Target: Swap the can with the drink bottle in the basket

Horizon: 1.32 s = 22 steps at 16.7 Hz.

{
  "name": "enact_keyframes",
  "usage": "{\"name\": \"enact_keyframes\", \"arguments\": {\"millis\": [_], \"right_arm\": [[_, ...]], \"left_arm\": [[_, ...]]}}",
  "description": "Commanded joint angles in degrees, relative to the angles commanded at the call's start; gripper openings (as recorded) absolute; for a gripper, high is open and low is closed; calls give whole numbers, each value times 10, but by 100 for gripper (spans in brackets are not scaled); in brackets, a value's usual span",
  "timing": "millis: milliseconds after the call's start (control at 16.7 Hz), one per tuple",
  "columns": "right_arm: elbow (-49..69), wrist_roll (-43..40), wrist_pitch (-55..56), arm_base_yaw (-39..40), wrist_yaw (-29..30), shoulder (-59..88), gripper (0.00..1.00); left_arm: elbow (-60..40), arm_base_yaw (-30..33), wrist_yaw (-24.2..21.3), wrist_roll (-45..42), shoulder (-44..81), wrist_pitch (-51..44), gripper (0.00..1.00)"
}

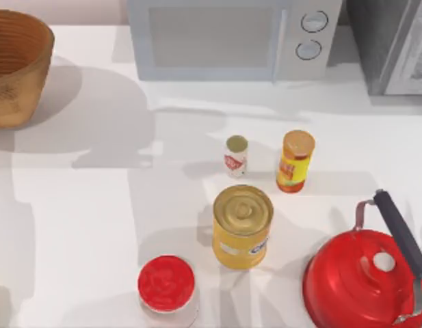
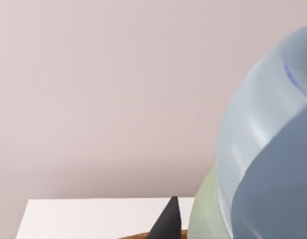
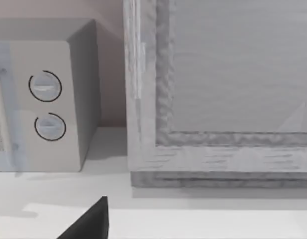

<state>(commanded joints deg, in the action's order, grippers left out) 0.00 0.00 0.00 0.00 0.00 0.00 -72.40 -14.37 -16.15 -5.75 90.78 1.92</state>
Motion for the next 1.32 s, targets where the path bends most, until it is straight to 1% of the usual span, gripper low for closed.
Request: {"name": "enact_keyframes", "arguments": {"millis": [300,660,960,1320], "right_arm": [[0,0,0,0,0,0,100],[0,0,0,0,0,0,100],[0,0,0,0,0,0,100],[0,0,0,0,0,0,100]], "left_arm": [[-3,0,1,-1,10,11,0],[-22,16,13,3,100,74,0],[-27,20,17,5,114,89,0],[-27,20,17,5,114,89,45]]}}
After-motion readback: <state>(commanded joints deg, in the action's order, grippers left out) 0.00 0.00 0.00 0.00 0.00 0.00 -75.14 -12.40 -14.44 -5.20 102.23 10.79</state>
